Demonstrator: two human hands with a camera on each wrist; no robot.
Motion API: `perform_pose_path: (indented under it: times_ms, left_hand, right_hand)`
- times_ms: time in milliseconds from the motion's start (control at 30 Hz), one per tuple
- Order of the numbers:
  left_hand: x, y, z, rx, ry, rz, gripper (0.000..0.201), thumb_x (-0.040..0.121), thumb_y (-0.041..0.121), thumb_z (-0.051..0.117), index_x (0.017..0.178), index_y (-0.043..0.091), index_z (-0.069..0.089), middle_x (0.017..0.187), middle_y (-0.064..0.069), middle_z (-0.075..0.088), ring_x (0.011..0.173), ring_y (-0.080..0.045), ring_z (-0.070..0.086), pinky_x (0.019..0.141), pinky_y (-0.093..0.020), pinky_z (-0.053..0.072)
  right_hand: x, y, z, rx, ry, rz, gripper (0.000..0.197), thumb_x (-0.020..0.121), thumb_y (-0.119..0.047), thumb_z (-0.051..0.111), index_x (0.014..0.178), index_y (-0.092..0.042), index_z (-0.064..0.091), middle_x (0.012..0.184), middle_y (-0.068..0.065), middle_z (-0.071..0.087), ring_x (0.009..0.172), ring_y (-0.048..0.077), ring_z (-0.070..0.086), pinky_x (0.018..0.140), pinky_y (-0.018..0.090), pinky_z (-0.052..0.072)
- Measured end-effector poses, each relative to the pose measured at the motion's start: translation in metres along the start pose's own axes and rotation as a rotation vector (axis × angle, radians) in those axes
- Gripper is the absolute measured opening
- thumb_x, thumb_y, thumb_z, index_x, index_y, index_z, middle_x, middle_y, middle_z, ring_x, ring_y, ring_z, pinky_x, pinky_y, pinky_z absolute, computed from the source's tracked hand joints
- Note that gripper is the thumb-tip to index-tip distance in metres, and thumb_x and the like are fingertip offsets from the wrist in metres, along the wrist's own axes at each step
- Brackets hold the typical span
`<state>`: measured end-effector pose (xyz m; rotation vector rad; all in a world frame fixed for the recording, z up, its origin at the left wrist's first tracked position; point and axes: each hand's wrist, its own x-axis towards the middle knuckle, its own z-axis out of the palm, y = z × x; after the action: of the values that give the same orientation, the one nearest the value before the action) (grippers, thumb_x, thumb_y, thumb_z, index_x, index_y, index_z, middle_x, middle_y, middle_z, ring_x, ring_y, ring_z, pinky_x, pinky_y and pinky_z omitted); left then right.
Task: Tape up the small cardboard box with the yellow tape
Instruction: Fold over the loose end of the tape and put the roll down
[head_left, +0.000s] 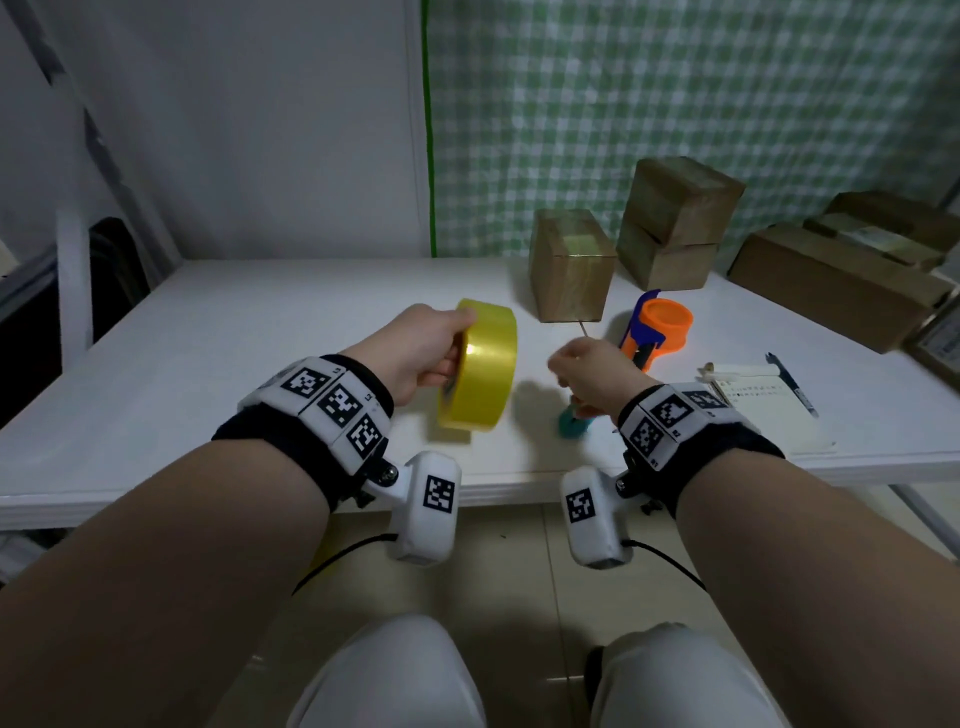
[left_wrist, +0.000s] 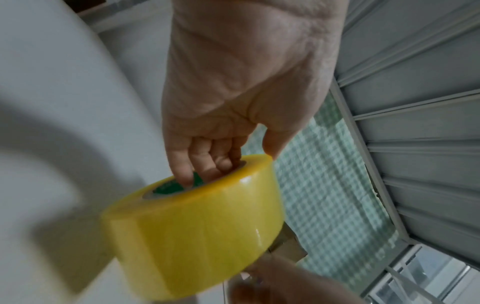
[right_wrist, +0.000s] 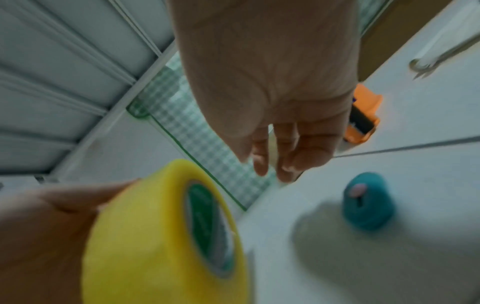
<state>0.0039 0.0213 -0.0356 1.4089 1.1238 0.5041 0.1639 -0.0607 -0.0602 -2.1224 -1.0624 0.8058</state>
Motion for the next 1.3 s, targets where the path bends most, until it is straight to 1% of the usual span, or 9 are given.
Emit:
perform_pose_path:
  times_ms: [133, 333, 567, 667, 800, 933, 1100, 1200, 1300]
  left_hand:
    - [0.007, -0.002, -0.005, 0.092, 0.021, 0.008, 0.025, 0.098, 0.034, 0.041, 0.099, 0.011, 0.051, 0.094, -0.01, 0.05, 0.072, -0.018, 0.048, 0.047, -0.024, 0.043]
    - [0.023, -0.009, -0.015, -0.073, -0.058, -0.065, 0.043, 0.099, 0.035, 0.04, 0.124, 0.002, 0.047, 0.108, -0.013, 0.045, 0.097, -0.03, 0.052, 0.054, -0.04, 0.062]
    - [0.051, -0.005, -0.019, 0.053, -0.019, 0.04, 0.034, 0.095, 0.028, 0.051, 0.115, 0.001, 0.055, 0.109, -0.015, 0.053, 0.105, -0.033, 0.06, 0.071, -0.047, 0.06]
    - [0.063, -0.004, -0.017, 0.194, 0.002, 0.101, 0.014, 0.088, 0.017, 0.061, 0.099, 0.009, 0.056, 0.095, -0.008, 0.053, 0.092, -0.028, 0.059, 0.074, -0.047, 0.059]
    - [0.075, 0.0, -0.01, 0.38, 0.006, 0.194, 0.017, 0.084, 0.01, 0.067, 0.099, 0.01, 0.058, 0.077, -0.001, 0.049, 0.087, -0.034, 0.063, 0.075, -0.053, 0.058]
    - [0.087, 0.006, 0.005, 0.737, 0.001, 0.332, 0.012, 0.081, 0.016, 0.068, 0.085, 0.014, 0.057, 0.082, -0.012, 0.053, 0.083, -0.037, 0.068, 0.072, -0.048, 0.059]
    - [0.098, 0.002, 0.017, 0.933, -0.024, 0.399, 0.008, 0.078, 0.009, 0.066, 0.078, 0.014, 0.06, 0.073, -0.004, 0.051, 0.073, -0.023, 0.052, 0.06, -0.029, 0.048]
    - [0.098, -0.004, 0.018, 0.769, -0.099, 0.353, 0.026, 0.08, 0.007, 0.066, 0.105, 0.012, 0.069, 0.101, -0.009, 0.066, 0.092, -0.026, 0.061, 0.08, -0.033, 0.053]
    - [0.103, -0.007, 0.016, 0.746, 0.035, 0.353, 0.038, 0.084, 0.018, 0.065, 0.122, 0.013, 0.064, 0.127, -0.007, 0.062, 0.113, -0.025, 0.058, 0.089, -0.025, 0.043]
  right_hand:
    - [0.012, 0.022, 0.006, -0.432, -0.045, 0.066, 0.052, 0.085, -0.014, 0.062, 0.135, -0.016, 0.049, 0.131, 0.011, 0.056, 0.116, 0.03, 0.059, 0.096, 0.041, 0.052]
    - [0.038, 0.017, 0.018, -0.571, -0.058, 0.051, 0.045, 0.081, -0.021, 0.069, 0.123, -0.008, 0.062, 0.123, 0.012, 0.063, 0.11, 0.029, 0.062, 0.092, 0.037, 0.054]
    - [0.093, 0.003, 0.037, -0.16, -0.066, 0.067, 0.006, 0.091, -0.017, 0.057, 0.095, -0.013, 0.058, 0.104, 0.006, 0.054, 0.095, 0.019, 0.051, 0.083, 0.027, 0.048]
    - [0.115, -0.001, 0.044, 0.253, -0.132, 0.045, 0.024, 0.09, -0.004, 0.054, 0.076, -0.022, 0.05, 0.106, 0.008, 0.051, 0.097, 0.019, 0.052, 0.098, 0.035, 0.051]
    - [0.118, -0.012, 0.042, 0.674, -0.049, 0.081, 0.023, 0.097, -0.027, 0.044, 0.106, -0.01, 0.057, 0.098, 0.01, 0.062, 0.074, 0.023, 0.063, 0.06, 0.029, 0.055]
    - [0.118, -0.014, 0.031, 0.558, 0.008, 0.014, 0.051, 0.088, -0.059, 0.046, 0.1, -0.012, 0.062, 0.08, 0.002, 0.061, 0.066, 0.018, 0.059, 0.056, 0.025, 0.049]
    - [0.122, -0.01, 0.032, 0.377, 0.021, 0.038, 0.053, 0.06, -0.049, 0.077, 0.089, -0.005, 0.067, 0.089, 0.014, 0.066, 0.073, 0.027, 0.066, 0.074, 0.04, 0.06]
    - [0.125, -0.009, 0.032, 0.387, 0.06, 0.125, 0.065, 0.053, -0.04, 0.076, 0.104, -0.001, 0.066, 0.097, 0.018, 0.067, 0.081, 0.034, 0.07, 0.076, 0.046, 0.061]
    - [0.13, -0.006, 0.034, 0.306, 0.106, 0.138, 0.037, 0.071, -0.032, 0.072, 0.095, -0.004, 0.066, 0.085, 0.015, 0.063, 0.069, 0.031, 0.063, 0.065, 0.037, 0.057]
